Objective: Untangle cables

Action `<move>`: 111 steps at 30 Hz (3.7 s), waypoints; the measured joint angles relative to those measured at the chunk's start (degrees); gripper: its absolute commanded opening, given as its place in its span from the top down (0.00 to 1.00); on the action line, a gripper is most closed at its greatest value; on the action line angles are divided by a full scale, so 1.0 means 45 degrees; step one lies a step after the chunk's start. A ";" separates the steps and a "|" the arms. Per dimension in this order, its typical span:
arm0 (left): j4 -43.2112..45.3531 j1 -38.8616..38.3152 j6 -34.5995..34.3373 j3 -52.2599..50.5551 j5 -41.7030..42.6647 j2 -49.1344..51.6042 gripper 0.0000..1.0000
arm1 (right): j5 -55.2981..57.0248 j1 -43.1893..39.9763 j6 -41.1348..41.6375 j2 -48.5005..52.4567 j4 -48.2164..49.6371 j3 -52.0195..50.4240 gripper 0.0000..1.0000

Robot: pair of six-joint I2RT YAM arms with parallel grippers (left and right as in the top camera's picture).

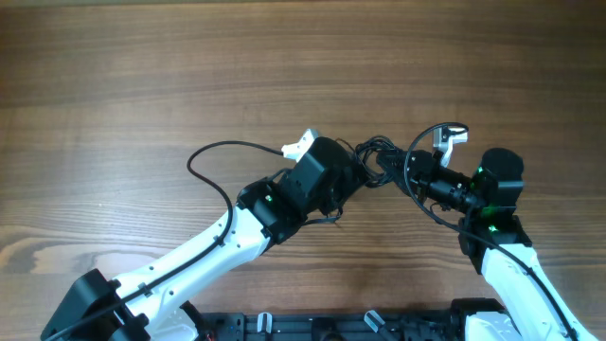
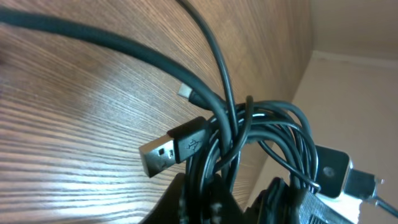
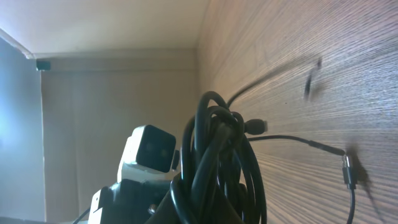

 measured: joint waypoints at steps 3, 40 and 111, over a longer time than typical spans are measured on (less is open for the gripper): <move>-0.0277 0.0102 0.0170 -0.0019 -0.0189 0.0015 0.40 | -0.0034 -0.0029 0.0087 -0.0005 0.0257 0.0000 0.91; -0.0539 0.4153 1.2293 -0.0039 0.7388 -0.1486 0.16 | -0.4362 -0.0019 -0.2992 0.0010 0.4697 0.0000 0.89; -0.0602 0.8748 1.2152 -0.0063 1.1458 -0.0733 0.96 | -0.1010 0.1413 -0.7388 0.0010 0.1297 0.0005 0.00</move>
